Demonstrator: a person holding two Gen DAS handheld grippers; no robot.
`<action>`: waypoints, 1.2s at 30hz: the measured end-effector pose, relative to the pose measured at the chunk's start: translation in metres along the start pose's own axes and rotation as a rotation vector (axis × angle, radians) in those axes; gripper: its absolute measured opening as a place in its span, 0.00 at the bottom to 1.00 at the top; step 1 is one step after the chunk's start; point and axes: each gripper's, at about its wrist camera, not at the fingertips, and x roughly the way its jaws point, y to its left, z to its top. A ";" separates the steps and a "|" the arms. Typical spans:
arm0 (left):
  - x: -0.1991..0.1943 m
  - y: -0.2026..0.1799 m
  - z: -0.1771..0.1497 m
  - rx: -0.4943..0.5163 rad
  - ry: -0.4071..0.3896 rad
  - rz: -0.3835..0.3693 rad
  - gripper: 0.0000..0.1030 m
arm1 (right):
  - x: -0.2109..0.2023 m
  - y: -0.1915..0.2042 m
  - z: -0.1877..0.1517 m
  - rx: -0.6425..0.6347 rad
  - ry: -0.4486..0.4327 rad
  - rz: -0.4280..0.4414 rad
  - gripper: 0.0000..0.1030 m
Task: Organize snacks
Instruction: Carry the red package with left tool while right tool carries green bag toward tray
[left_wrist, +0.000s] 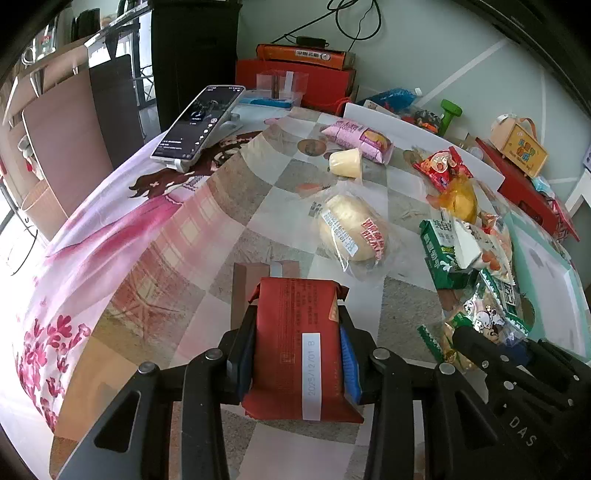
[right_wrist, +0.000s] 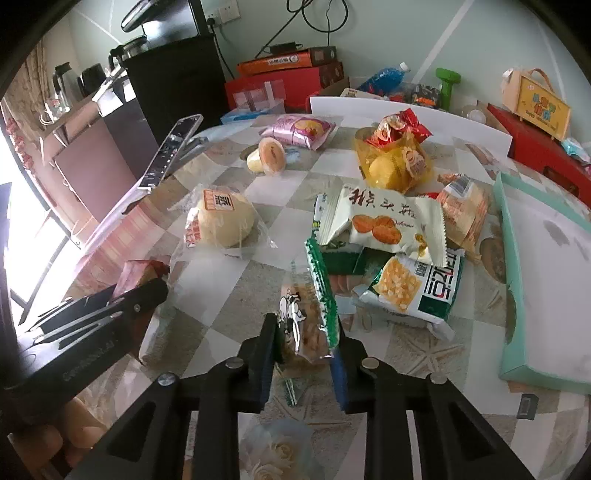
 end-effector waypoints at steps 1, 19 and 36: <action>-0.001 0.000 0.000 0.000 -0.002 -0.001 0.40 | -0.001 -0.001 0.000 0.002 -0.003 0.002 0.25; -0.029 -0.008 0.011 0.009 -0.044 -0.004 0.40 | -0.042 -0.015 0.009 0.048 -0.111 0.028 0.21; -0.060 -0.119 0.062 0.144 -0.119 -0.168 0.40 | -0.105 -0.086 0.045 0.174 -0.258 -0.183 0.21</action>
